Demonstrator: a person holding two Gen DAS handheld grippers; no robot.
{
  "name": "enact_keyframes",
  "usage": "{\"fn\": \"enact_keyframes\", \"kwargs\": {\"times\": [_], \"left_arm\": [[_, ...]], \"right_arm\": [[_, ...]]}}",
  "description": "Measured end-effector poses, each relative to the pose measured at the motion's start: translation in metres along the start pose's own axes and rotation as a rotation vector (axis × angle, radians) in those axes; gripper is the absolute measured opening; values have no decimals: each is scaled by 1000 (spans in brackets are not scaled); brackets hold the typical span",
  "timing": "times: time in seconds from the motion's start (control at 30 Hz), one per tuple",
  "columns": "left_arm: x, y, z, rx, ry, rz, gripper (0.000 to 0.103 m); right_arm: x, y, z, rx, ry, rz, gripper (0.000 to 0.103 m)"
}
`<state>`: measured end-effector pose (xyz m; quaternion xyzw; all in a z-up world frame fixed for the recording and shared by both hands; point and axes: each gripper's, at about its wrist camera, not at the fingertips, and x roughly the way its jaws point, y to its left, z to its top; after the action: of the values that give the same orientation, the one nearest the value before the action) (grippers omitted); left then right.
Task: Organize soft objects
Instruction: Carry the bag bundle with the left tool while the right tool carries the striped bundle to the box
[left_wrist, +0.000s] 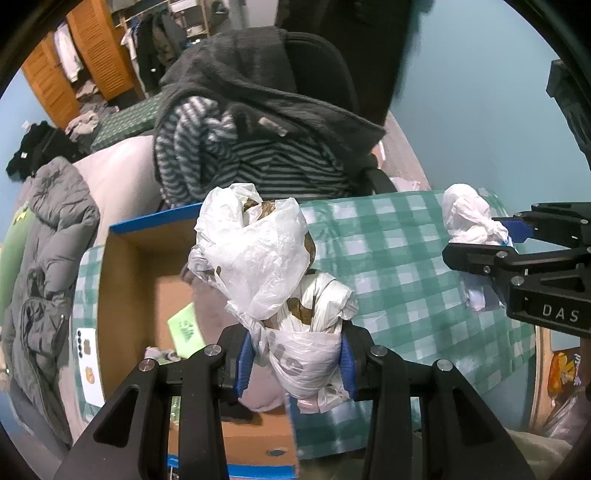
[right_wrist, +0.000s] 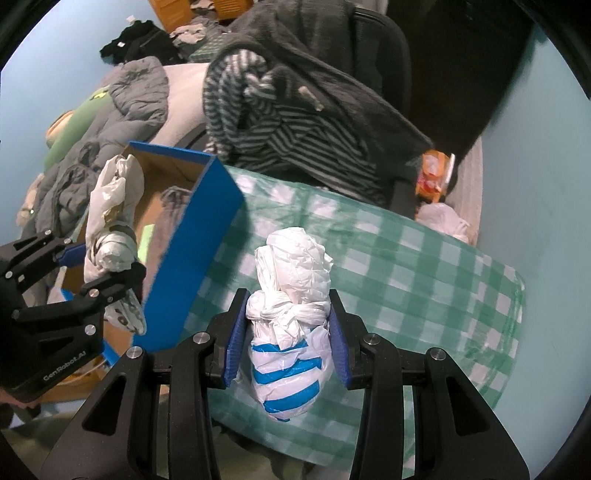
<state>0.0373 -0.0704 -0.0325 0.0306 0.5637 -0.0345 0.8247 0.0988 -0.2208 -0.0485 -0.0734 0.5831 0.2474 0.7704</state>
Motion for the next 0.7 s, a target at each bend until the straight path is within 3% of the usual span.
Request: {"fn": "enact_keyframes", "kwargs": {"times": [0.7], "left_arm": [[1, 96, -31, -129, 29, 55, 39]], "right_arm": [[36, 102, 43, -127, 28, 91, 40]]}}
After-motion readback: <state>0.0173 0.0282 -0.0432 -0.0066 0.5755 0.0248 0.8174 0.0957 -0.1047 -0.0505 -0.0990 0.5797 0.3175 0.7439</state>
